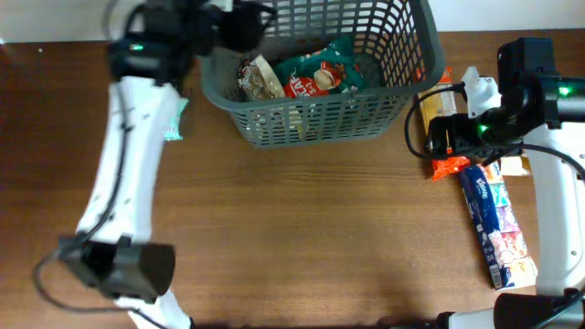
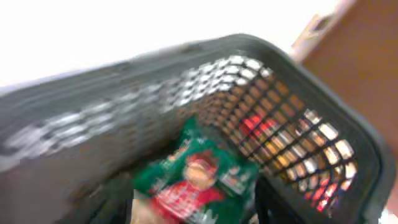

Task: Pack container
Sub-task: 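Carry the snack bag with the left gripper into the basket, release, then move the left gripper to the mint-green wipes packet and grasp it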

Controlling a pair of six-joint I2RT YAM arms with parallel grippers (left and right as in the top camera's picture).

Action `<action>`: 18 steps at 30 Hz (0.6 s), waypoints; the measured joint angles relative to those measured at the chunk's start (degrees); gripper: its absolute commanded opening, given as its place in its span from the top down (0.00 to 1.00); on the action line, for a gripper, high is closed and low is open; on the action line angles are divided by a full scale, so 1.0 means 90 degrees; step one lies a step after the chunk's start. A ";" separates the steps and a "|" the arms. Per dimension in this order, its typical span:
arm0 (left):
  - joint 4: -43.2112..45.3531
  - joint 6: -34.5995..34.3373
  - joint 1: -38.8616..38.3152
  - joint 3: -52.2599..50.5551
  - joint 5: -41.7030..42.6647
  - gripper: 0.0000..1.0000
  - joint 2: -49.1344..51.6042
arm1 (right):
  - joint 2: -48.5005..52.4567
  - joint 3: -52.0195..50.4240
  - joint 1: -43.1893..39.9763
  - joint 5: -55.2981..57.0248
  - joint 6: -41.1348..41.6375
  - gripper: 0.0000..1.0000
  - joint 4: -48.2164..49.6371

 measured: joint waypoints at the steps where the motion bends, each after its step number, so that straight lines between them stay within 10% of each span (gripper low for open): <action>1: -0.0272 0.0107 0.0102 0.0126 -0.0223 0.33 -0.0185 | 0.0000 0.0000 0.0000 0.0000 -0.0005 0.01 -0.0005; 9: -0.2421 0.0610 0.1059 0.0583 -0.1846 0.26 -0.1452 | 0.0002 0.0000 0.0000 0.0000 -0.0005 0.01 0.0063; 18: -0.3334 0.0750 0.1834 0.0061 -0.2637 0.25 -0.0058 | 0.0002 0.0000 0.0000 0.0000 0.0000 0.01 0.0070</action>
